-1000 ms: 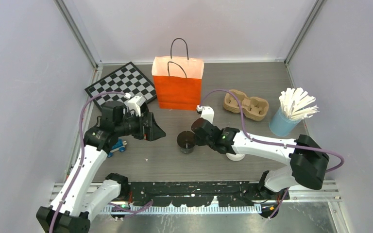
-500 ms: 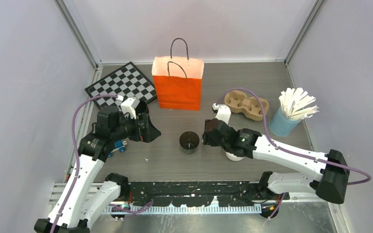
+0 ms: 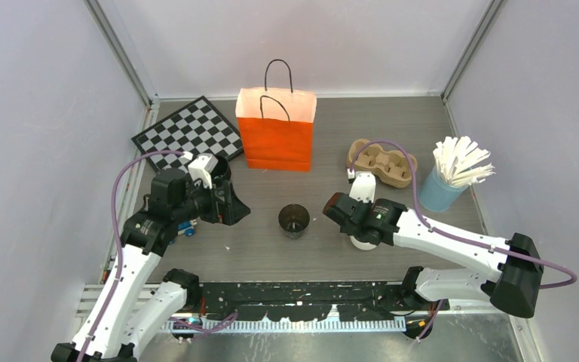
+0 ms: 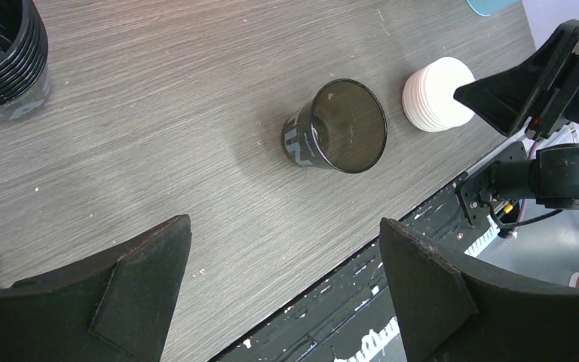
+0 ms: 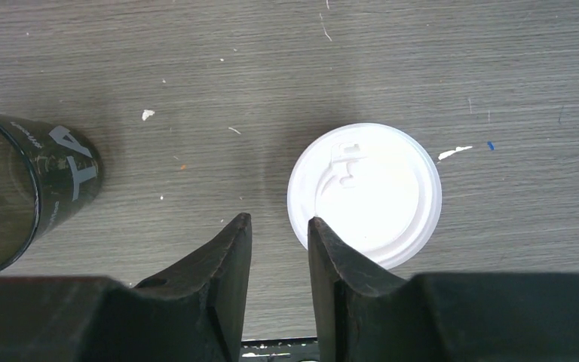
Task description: Pack the takeout coffee
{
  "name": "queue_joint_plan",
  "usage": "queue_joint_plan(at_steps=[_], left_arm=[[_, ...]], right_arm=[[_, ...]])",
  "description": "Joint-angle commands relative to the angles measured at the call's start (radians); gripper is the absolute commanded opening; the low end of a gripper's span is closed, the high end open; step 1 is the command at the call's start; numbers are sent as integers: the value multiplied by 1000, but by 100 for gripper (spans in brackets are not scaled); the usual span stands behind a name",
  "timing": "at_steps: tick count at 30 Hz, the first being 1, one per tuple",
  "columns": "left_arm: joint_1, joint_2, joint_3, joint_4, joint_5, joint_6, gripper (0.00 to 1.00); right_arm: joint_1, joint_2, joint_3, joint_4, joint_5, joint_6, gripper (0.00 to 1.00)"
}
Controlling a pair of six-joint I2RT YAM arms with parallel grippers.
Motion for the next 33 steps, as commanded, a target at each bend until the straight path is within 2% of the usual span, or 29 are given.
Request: queue_joint_plan(at_steps=[1, 5, 10, 15, 24, 30, 33], left_arm=[[-16, -12, -2, 33, 6, 6, 96], [-24, -8, -2, 29, -5, 5, 96], [-29, -12, -2, 24, -27, 4, 96], [-29, -9, -2, 25, -27, 5, 95], [-29, -5, -2, 22, -38, 5, 96], [-29, -5, -2, 20, -36, 6, 95], [-29, -6, -2, 20, -36, 5, 95]], right_arm=[[-29, 21, -3, 32, 43, 15, 36], [-82, 47, -29, 89, -4, -7, 30], [-145, 84, -76, 167, -63, -38, 28], [-156, 114, -92, 226, -94, -45, 27], [-166, 136, -99, 235, -83, -44, 24], [-166, 140, -97, 245, -86, -44, 17], [-166, 127, -75, 219, -68, -50, 5]])
